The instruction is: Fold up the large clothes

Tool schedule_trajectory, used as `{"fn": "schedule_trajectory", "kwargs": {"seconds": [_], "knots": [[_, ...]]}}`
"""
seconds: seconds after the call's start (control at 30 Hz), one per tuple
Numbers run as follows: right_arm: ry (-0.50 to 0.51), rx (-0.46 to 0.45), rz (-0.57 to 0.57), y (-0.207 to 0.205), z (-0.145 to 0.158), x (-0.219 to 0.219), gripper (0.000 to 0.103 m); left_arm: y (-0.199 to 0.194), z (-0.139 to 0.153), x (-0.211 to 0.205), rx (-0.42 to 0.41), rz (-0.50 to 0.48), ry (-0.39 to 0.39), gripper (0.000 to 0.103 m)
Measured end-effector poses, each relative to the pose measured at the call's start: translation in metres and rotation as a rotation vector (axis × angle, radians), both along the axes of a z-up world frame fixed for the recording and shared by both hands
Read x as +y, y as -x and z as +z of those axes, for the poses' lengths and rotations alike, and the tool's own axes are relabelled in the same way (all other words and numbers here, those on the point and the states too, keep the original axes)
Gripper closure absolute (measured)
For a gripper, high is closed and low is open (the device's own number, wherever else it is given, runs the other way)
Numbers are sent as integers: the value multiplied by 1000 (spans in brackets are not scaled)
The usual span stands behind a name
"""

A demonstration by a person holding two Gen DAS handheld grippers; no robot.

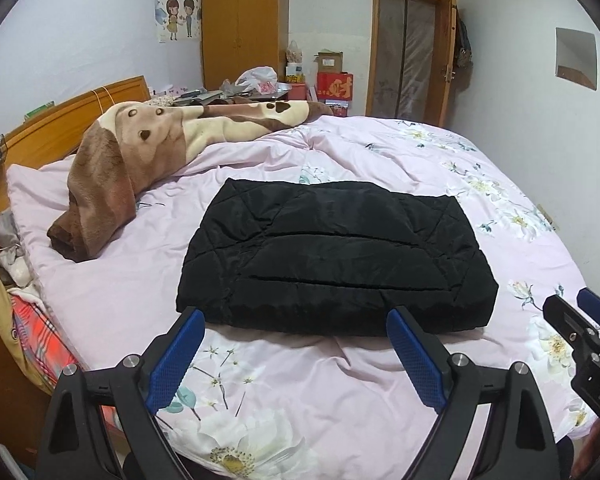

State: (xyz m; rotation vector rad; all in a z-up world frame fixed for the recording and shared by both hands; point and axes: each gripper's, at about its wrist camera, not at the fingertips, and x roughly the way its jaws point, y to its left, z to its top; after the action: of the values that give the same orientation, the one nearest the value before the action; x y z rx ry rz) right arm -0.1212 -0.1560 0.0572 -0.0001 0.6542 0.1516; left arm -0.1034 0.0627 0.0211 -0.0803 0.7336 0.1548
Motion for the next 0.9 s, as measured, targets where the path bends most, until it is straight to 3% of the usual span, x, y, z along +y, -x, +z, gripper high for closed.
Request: {"fn": "schedule_trajectory", "kwargs": {"seconds": [0.5, 0.9], "knots": [[-3, 3, -3, 4, -1, -2, 31, 5, -7, -1, 0, -7, 21, 10], [-5, 5, 0, 6, -1, -1, 31, 10, -9, -4, -9, 4, -20, 10]]}}
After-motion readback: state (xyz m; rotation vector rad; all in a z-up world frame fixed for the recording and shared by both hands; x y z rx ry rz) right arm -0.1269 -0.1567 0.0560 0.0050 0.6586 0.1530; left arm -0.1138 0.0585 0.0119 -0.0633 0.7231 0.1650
